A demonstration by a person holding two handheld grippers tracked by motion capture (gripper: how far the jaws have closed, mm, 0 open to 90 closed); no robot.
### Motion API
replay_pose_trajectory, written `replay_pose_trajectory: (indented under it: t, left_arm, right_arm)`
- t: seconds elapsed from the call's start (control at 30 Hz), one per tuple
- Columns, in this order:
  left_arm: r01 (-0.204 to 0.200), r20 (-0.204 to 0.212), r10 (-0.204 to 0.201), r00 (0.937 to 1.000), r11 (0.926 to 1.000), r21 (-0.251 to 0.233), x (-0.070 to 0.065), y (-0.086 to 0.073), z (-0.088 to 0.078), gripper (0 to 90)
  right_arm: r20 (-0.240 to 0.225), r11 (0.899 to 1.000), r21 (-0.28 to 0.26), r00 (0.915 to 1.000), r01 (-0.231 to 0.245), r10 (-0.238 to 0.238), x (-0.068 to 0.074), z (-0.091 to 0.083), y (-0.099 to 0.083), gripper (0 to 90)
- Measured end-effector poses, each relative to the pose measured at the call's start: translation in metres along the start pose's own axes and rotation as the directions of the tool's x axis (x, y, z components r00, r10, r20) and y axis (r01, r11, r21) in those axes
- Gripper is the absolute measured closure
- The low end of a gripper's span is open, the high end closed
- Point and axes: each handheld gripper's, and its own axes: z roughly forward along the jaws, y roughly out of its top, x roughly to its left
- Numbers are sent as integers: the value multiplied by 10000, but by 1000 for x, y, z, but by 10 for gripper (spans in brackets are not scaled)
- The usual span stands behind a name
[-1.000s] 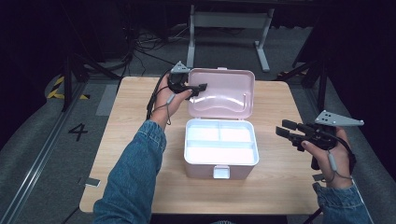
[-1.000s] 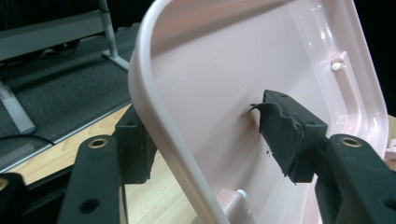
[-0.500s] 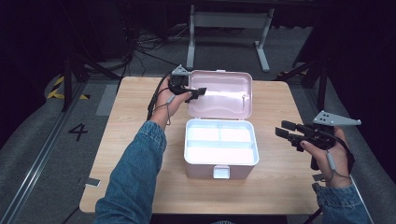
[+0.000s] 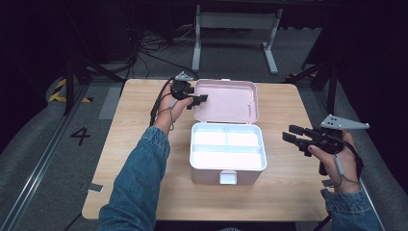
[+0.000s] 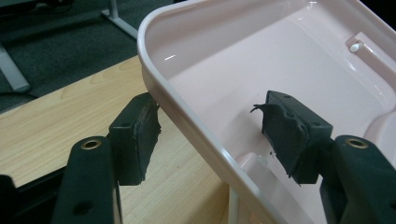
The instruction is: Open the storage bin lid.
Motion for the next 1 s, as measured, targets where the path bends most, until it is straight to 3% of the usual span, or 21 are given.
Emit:
replay_pose_trajectory:
  t: [0.4,0.53,0.7,1.0]
  left_arm:
    - [404,144,-407,9991,9990,214,3,-5,4,365]
    - [298,-22,-298,9996,9988,397,3,-7,6,349]
    - [-98,-271,122,9996,9962,867,4,-9,7,361]
    - [-168,-262,195,9995,9949,996,3,-15,11,363]
  right_arm:
    - [-83,9999,91,9999,-64,65,0,2,-1,541]
    - [-98,10000,86,9999,-22,23,-1,3,-1,541]
    - [-120,9999,92,9999,-76,77,0,4,-1,540]
    - [-152,9998,187,9999,-31,34,-1,7,-2,540]
